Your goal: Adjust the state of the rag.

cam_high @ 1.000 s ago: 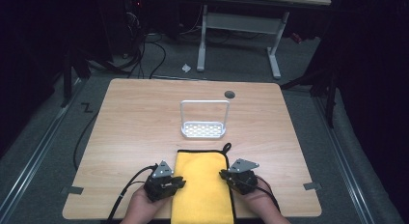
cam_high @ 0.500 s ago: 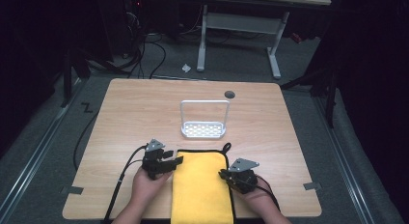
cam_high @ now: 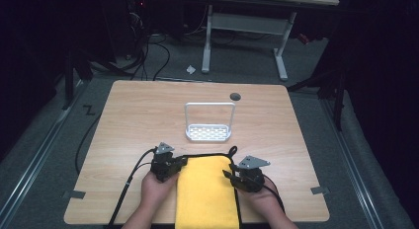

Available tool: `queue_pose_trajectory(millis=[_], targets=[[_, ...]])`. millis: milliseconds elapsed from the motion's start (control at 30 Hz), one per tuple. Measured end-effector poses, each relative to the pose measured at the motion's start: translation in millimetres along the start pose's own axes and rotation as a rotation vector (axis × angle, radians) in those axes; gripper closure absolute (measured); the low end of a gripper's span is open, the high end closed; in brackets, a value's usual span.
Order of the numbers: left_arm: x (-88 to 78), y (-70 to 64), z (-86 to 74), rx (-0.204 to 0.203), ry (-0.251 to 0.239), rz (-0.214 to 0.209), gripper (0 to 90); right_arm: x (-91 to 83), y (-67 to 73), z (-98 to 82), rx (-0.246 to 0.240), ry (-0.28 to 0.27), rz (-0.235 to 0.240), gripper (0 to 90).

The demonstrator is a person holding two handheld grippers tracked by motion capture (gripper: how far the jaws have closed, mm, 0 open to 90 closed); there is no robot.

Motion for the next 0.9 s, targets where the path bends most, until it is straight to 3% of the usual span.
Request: queue_pose_trajectory(millis=[67,167,433,600,700,733,900], targets=[[-0.2,0.2,0.0,0.0,-0.001,-0.002,76.0,6.3,-3.2,7.0,0.013,0.001,-0.039,49.8],[-0.3,0.0,-0.1,0.003,-0.002,-0.003,74.3,17.1,-7.0,14.2,0.039,0.02,-0.058,42.5],[-0.5,0.3,-0.1,-0.001,-0.003,-0.008,72.6,41.9,-8.7,18.3,0.026,0.087,-0.092,36.0],[-0.7,0.6,-0.1,-0.005,-0.004,-0.012,72.3,44.5,-8.4,19.4,0.026,0.086,-0.094,39.3],[-0.9,0.7,-0.3,-0.006,-0.005,-0.014,72.0,43.2,-7.6,17.8,0.036,0.075,-0.09,50.0],[-1.0,0.9,-0.3,-0.007,-0.004,-0.015,72.1,42.6,-6.8,16.6,0.064,0.077,-0.068,53.1],[-1.0,1.0,-0.3,-0.008,-0.004,-0.016,72.1,41.1,-5.0,15.0,0.076,0.063,-0.039,65.1]])
Point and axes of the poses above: each handheld gripper's, and its own axes: x roughly forward along the jaws, z roughly out of its top, y roughly to its left, the point moved 3 cm from there along x, roughly forward along the jaws, and after that the axes turned 9 degrees about -z, right-handed, at the moved point
